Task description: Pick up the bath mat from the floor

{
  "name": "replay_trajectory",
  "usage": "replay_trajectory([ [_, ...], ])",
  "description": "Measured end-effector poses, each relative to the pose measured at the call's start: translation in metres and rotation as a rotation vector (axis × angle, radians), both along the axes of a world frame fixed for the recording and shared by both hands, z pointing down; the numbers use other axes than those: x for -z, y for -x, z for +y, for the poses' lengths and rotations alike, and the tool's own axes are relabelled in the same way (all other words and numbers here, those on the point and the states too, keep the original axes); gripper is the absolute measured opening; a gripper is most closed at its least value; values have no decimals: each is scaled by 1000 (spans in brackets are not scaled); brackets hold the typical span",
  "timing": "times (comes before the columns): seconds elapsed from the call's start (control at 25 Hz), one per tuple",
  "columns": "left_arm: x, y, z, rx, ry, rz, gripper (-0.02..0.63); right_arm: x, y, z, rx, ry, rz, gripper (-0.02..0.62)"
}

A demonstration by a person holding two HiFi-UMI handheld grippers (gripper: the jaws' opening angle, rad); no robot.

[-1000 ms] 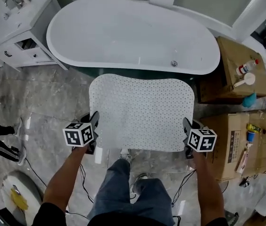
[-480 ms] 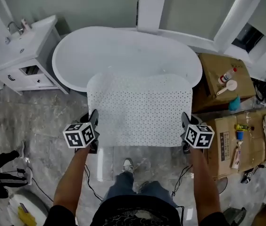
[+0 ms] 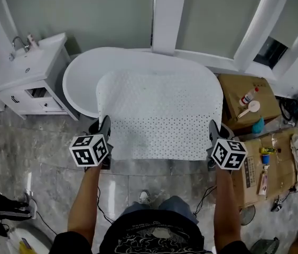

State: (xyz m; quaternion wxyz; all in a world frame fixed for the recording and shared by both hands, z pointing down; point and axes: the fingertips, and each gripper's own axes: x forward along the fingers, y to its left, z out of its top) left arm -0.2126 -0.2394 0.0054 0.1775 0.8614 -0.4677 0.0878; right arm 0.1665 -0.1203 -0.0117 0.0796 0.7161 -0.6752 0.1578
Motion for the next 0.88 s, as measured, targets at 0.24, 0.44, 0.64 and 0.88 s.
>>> replay_trajectory([
  [0.24, 38, -16, -8, 7, -89, -22, 31, 32, -17, -13, 10, -78, 18, 25],
  [0.44, 66, -26, -14, 50, -141, -16, 31, 62, -36, -27, 36, -135, 35, 25],
  [0.64, 92, -37, -15, 92, -192, -3, 31, 96, -55, -35, 61, -205, 66, 25],
  [0.88, 118, -50, -11, 96, -262, -40, 31, 121, -71, -35, 71, -268, 83, 25],
])
